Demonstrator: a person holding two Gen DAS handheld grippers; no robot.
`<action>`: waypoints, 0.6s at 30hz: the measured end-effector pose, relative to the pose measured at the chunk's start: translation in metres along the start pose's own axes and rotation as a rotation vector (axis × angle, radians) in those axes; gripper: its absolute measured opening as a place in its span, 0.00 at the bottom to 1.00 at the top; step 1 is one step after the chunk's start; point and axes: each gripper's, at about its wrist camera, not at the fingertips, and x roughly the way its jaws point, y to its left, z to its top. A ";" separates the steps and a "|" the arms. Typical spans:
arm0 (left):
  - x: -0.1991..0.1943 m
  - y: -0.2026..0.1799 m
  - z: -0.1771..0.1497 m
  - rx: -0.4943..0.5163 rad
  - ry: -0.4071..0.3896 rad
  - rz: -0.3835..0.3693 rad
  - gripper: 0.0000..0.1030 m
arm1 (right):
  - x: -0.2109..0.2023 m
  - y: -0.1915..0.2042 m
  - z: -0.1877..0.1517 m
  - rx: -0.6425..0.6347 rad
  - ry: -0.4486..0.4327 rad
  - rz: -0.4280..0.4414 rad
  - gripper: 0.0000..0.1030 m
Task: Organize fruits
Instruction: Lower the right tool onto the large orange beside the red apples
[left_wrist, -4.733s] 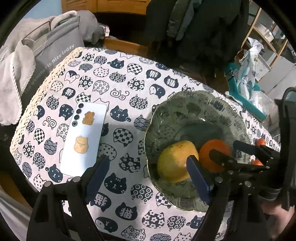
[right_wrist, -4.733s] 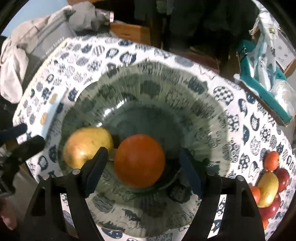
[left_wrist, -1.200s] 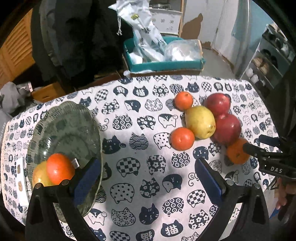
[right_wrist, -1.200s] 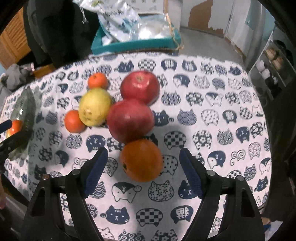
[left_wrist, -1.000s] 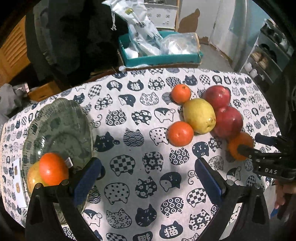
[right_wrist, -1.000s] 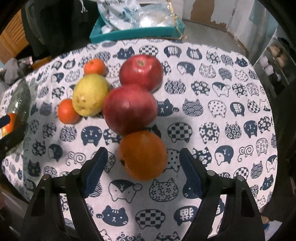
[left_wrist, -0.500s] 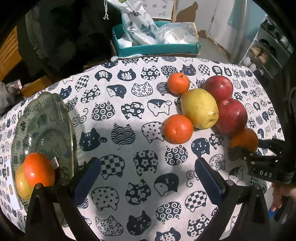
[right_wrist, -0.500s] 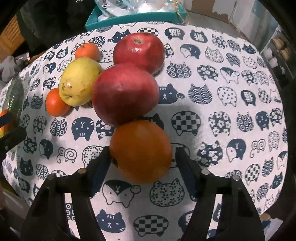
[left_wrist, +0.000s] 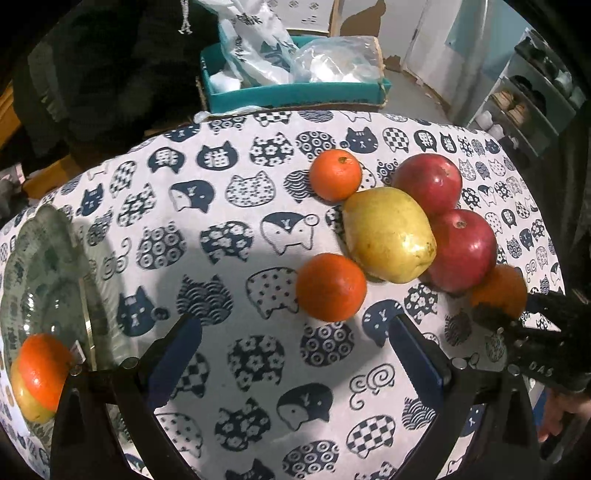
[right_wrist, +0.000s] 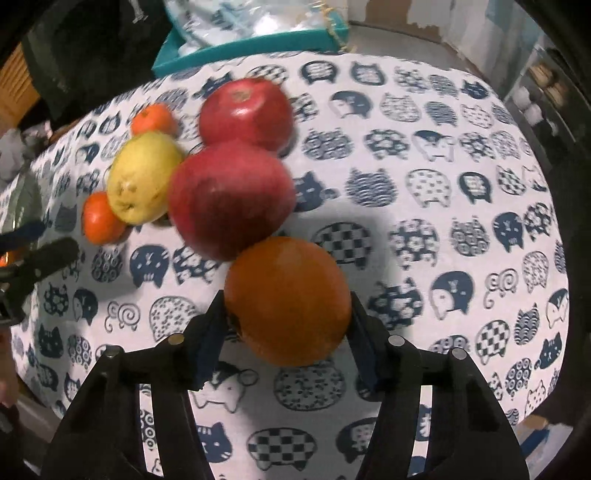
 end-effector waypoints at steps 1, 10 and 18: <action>0.002 -0.002 0.001 0.004 0.001 -0.002 0.99 | -0.002 -0.006 0.001 0.014 -0.007 -0.001 0.59; 0.021 -0.013 0.010 0.033 0.014 -0.013 0.92 | -0.014 -0.027 0.010 0.064 -0.053 -0.018 0.59; 0.030 -0.018 0.012 0.040 0.021 -0.028 0.70 | -0.015 -0.031 0.014 0.062 -0.062 -0.026 0.59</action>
